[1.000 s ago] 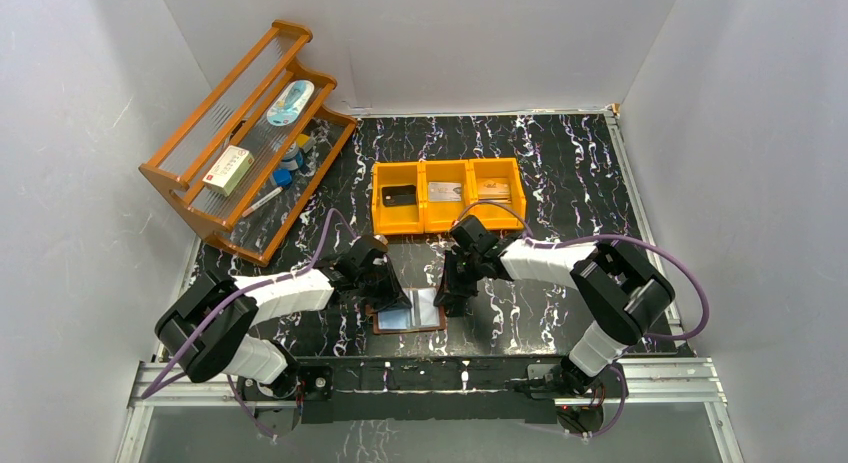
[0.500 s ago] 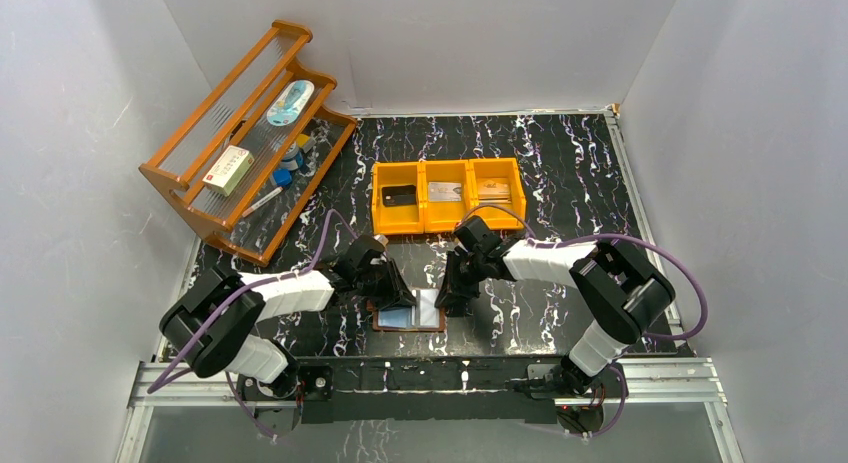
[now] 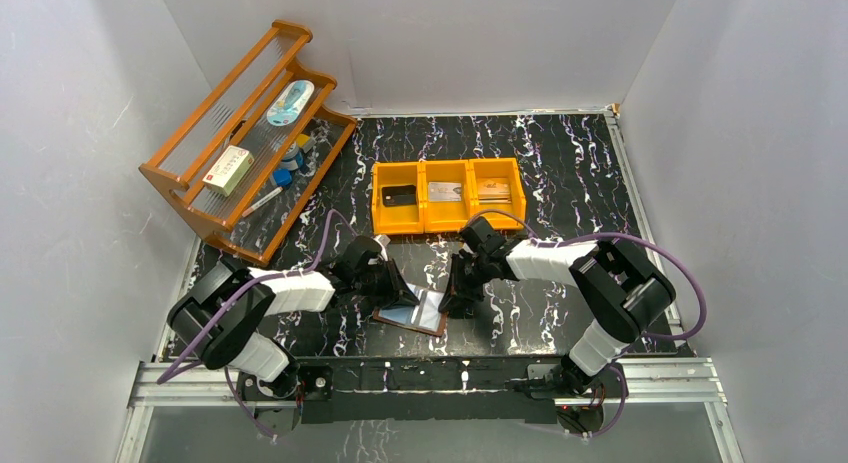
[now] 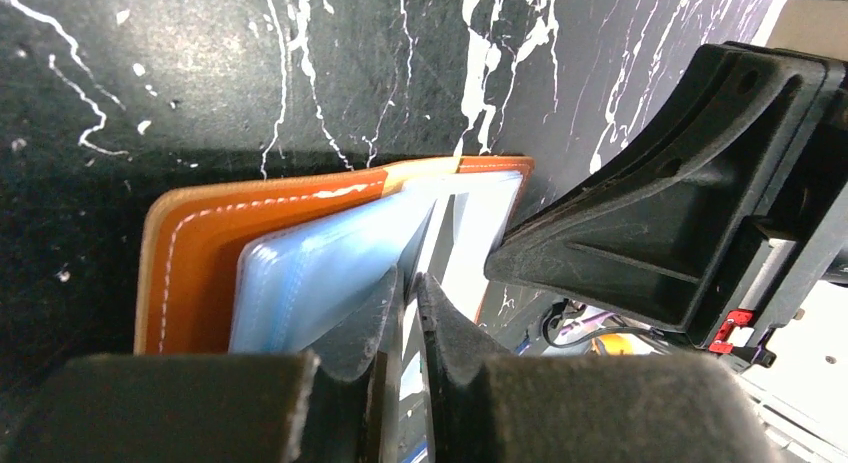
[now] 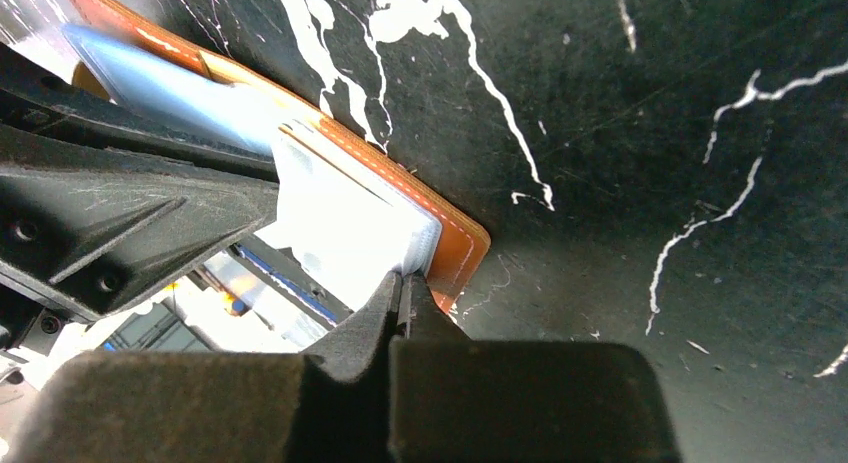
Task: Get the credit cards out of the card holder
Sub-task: Remove the credit card from the card holder.
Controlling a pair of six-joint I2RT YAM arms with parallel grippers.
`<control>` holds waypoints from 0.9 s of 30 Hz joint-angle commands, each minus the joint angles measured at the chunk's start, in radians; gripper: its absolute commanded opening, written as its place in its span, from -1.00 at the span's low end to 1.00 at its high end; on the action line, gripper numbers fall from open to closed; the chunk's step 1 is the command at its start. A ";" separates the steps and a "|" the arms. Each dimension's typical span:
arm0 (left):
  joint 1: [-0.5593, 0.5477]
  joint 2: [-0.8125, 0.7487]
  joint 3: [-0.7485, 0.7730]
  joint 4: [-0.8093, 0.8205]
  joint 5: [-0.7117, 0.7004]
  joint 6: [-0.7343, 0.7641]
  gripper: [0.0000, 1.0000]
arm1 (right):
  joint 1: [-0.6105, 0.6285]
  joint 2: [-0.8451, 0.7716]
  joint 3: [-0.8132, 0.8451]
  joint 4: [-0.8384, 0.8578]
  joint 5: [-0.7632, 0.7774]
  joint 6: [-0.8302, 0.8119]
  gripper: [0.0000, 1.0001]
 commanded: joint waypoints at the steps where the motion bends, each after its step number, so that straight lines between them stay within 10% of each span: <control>1: -0.043 0.032 0.041 0.176 0.138 -0.020 -0.80 | 0.042 0.049 -0.019 0.173 -0.033 0.059 -0.97; 10: -0.044 0.032 0.076 0.039 0.183 0.056 -0.68 | 0.007 0.034 -0.011 0.165 0.013 0.064 -0.96; 19: -0.043 0.017 0.101 -0.030 0.204 0.117 -1.00 | -0.006 0.029 0.011 0.140 0.036 0.053 -0.97; 27: -0.044 -0.090 0.135 -0.170 0.068 0.152 -1.00 | -0.013 -0.014 0.021 0.047 0.122 0.026 -0.64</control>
